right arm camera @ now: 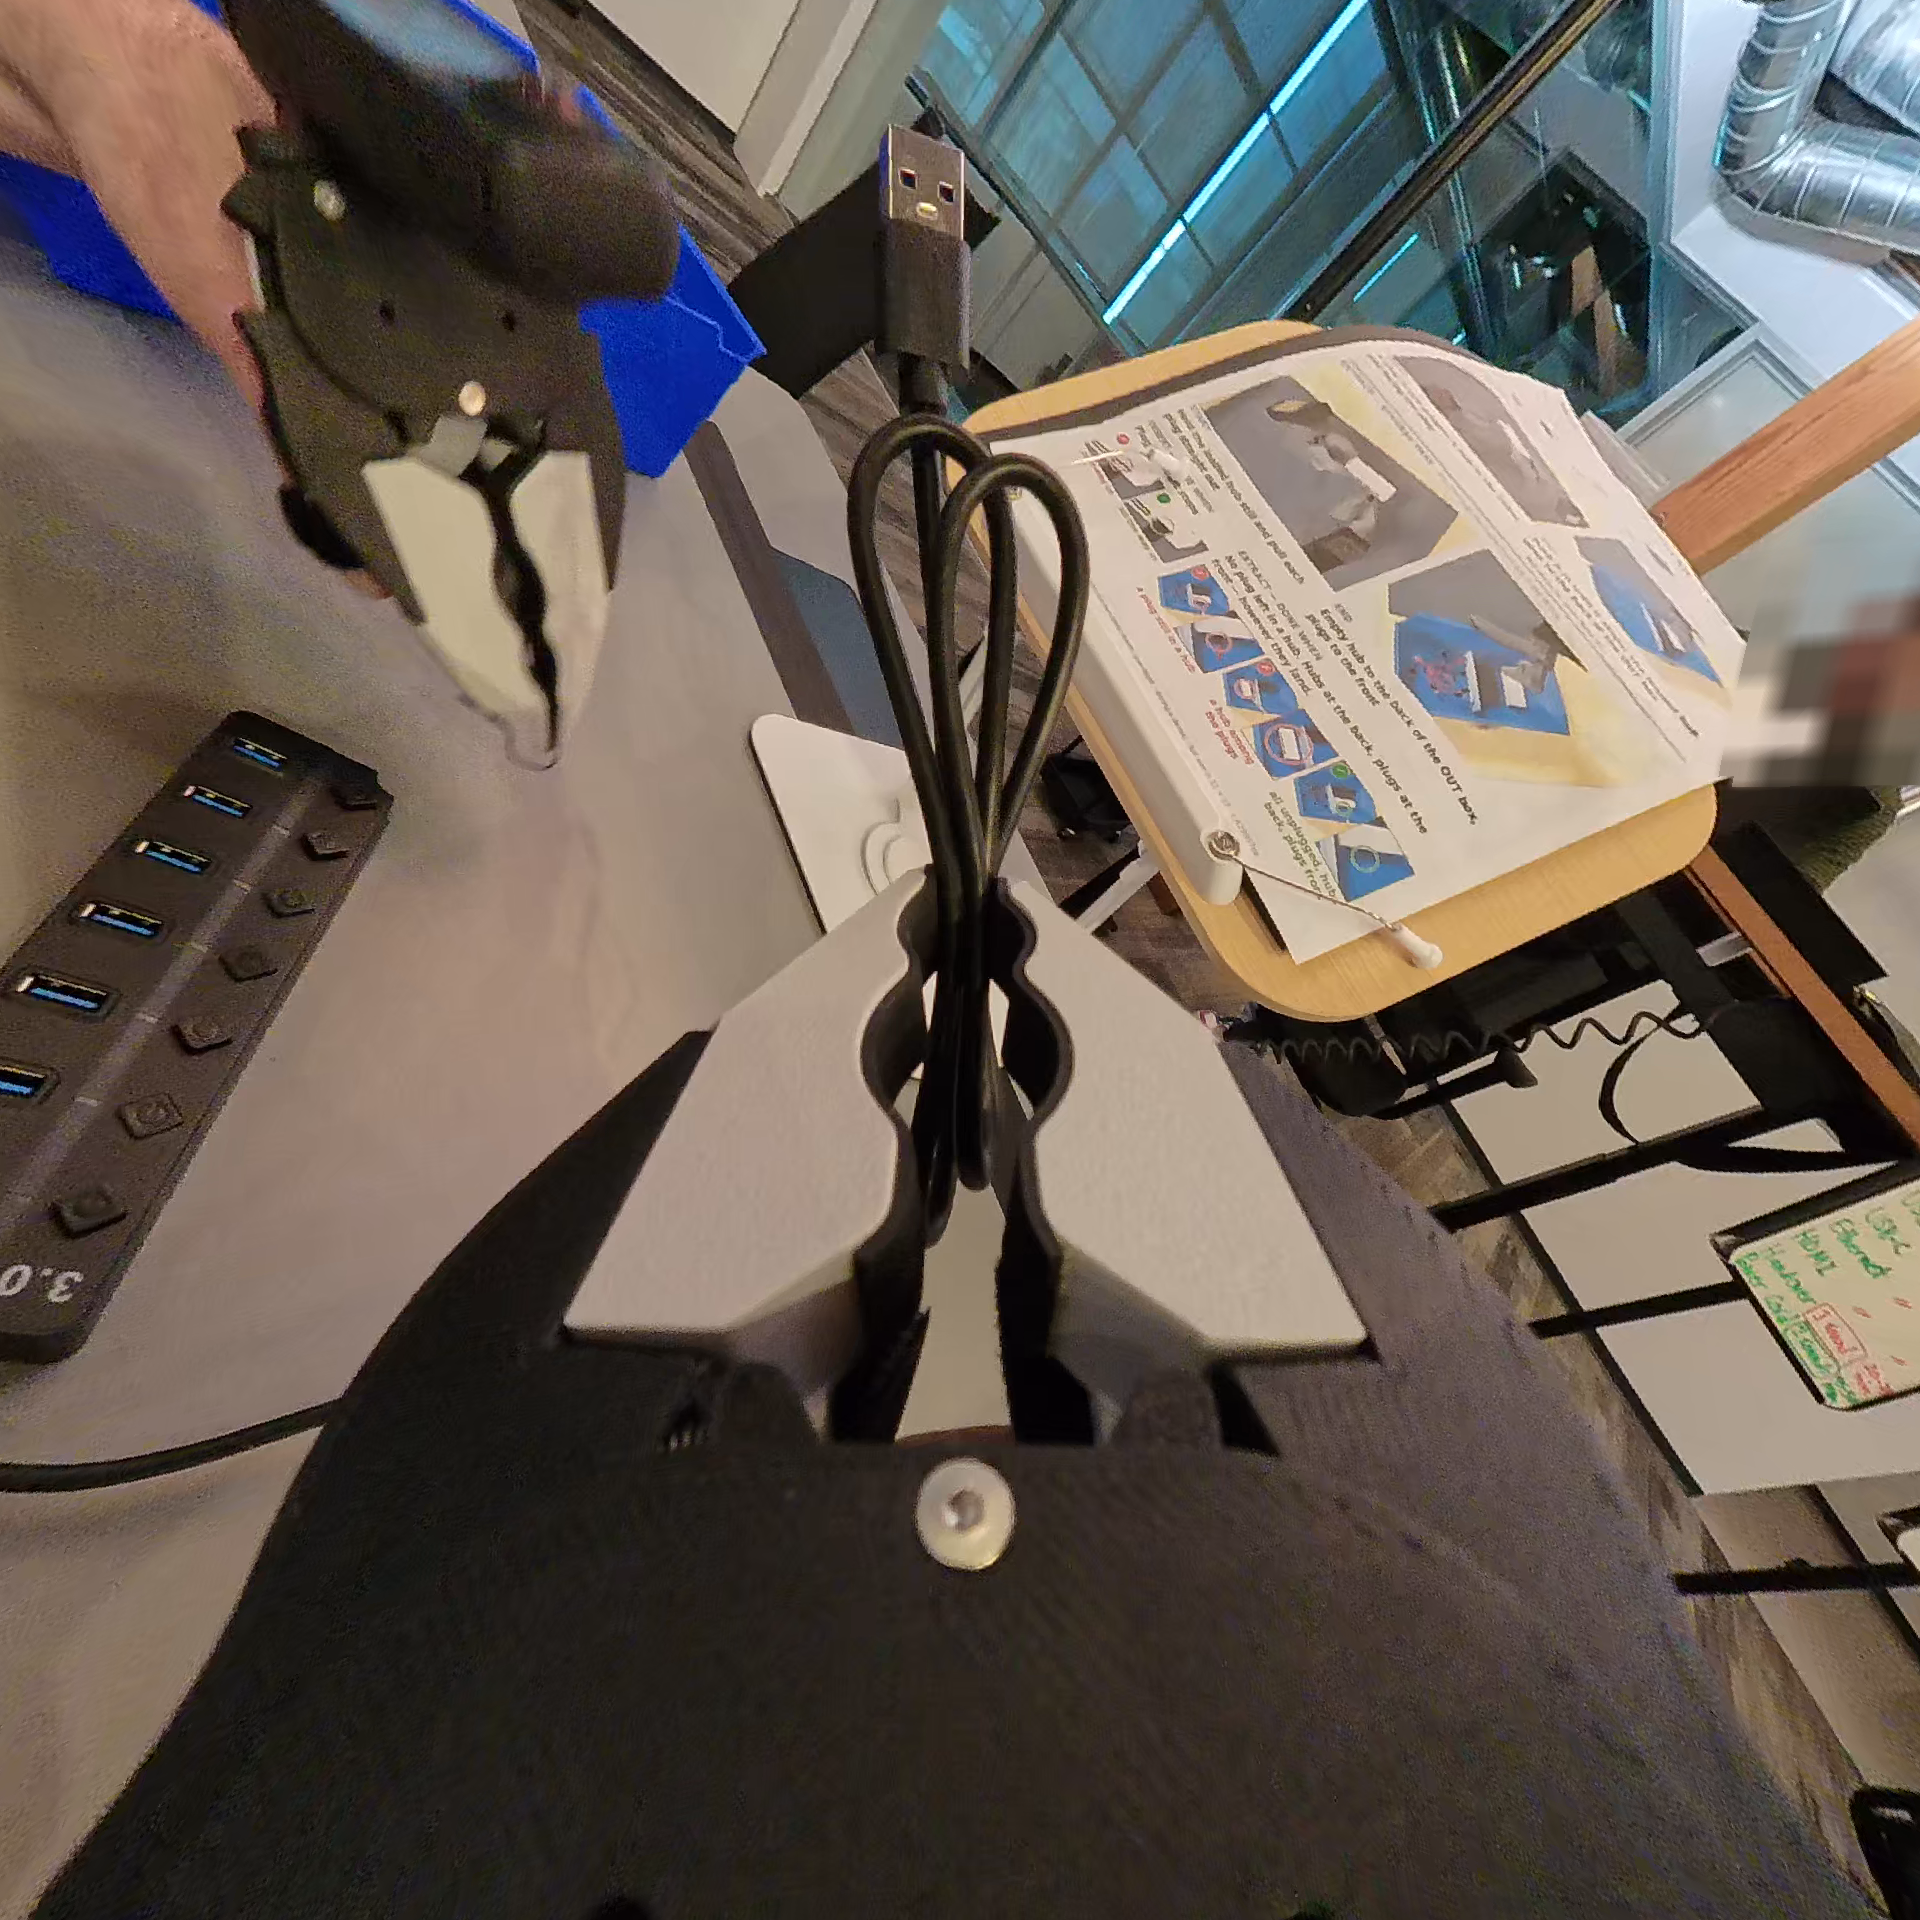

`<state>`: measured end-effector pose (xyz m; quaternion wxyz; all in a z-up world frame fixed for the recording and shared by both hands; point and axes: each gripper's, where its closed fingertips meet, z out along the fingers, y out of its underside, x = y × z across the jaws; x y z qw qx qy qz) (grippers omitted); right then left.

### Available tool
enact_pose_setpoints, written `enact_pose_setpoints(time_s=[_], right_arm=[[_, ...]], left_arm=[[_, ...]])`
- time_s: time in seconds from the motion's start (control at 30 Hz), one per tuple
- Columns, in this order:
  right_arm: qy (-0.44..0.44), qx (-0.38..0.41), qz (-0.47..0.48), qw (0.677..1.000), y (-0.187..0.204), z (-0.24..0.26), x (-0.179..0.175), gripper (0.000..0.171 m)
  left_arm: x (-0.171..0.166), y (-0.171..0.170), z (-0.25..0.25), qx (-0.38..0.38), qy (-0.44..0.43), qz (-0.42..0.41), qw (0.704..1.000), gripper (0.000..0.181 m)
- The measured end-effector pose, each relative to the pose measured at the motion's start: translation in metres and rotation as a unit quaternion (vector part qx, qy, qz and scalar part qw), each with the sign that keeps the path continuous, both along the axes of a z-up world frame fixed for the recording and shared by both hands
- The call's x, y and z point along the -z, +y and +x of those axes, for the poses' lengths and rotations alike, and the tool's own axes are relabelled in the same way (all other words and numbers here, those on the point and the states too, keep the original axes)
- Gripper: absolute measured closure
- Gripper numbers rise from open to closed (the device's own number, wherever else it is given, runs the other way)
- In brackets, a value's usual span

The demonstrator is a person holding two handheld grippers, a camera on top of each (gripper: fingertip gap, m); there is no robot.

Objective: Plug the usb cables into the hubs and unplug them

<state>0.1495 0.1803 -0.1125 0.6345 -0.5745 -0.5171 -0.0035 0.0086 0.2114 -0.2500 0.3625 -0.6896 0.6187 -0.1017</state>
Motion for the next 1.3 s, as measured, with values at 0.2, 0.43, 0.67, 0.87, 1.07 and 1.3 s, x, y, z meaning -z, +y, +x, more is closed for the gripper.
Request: enact_pose_setpoints(time_s=[0.2, 0.43, 0.67, 0.87, 1.07, 1.3], right_arm=[[0.02, -0.058, -0.003, 0.998, -0.019, -0.015, -0.011, 0.166], [-0.023, -0.114, 0.03, 0.993, -0.048, -0.041, -0.018, 0.167], [-0.055, -0.115, 0.054, 0.99, -0.059, -0.054, -0.024, 0.167], [-0.023, -0.139, 0.06, 0.988, -0.072, -0.059, -0.04, 0.167], [0.067, -0.171, 0.061, 0.981, -0.084, -0.061, -0.066, 0.167], [0.069, -0.168, 0.076, 0.98, -0.089, -0.058, -0.076, 0.167]], left_arm=[[-0.122, 0.002, 0.011, 0.005, -0.193, 0.103, 0.976, 0.18], [-0.205, -0.02, 0.042, 0.074, -0.283, 0.179, 0.939, 0.181], [-0.236, -0.055, 0.08, 0.15, -0.306, 0.179, 0.923, 0.18], [-0.239, -0.079, 0.1, 0.204, -0.292, 0.191, 0.915, 0.18], [-0.24, -0.102, 0.113, 0.228, -0.322, 0.15, 0.907, 0.181], [-0.252, -0.117, 0.118, 0.236, -0.423, 0.032, 0.874, 0.181]])
